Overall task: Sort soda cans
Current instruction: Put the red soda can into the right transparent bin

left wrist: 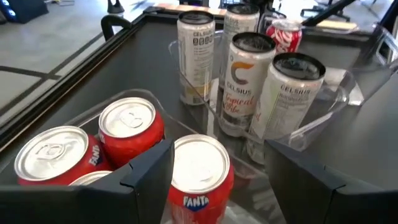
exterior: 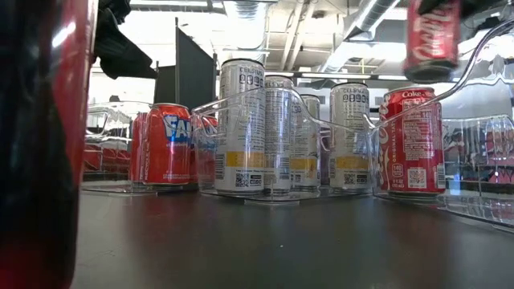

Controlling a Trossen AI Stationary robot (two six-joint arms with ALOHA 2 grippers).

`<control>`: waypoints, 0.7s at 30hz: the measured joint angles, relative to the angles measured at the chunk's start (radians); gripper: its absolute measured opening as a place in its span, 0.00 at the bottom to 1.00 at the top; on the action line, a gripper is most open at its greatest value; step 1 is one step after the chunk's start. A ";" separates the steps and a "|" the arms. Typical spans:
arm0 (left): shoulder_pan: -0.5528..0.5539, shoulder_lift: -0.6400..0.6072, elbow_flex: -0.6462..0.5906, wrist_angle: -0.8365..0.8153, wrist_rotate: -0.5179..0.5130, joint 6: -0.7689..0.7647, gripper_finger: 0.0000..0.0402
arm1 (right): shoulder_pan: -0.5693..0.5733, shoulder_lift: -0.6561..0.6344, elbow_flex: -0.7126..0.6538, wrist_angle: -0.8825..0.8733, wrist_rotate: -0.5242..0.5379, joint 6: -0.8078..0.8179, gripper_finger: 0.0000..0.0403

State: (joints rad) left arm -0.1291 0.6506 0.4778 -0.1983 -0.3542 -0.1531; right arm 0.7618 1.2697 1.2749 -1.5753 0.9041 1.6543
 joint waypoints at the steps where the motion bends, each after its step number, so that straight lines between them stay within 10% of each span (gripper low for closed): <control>1: 0.000 0.002 0.000 0.008 0.001 -0.006 0.60 | 0.036 0.012 -0.002 0.006 0.004 0.026 0.69; 9: 0.000 0.004 0.000 0.053 0.001 -0.012 0.60 | 0.188 0.162 -0.002 0.006 -0.032 0.208 0.69; 21: 0.000 0.004 0.000 0.083 0.000 0.034 0.60 | 0.060 0.392 -0.002 0.007 -0.199 0.231 0.69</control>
State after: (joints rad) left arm -0.1295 0.6547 0.4778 -0.1150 -0.3542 -0.1187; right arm 0.8215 1.6618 1.2732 -1.5686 0.7051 1.8855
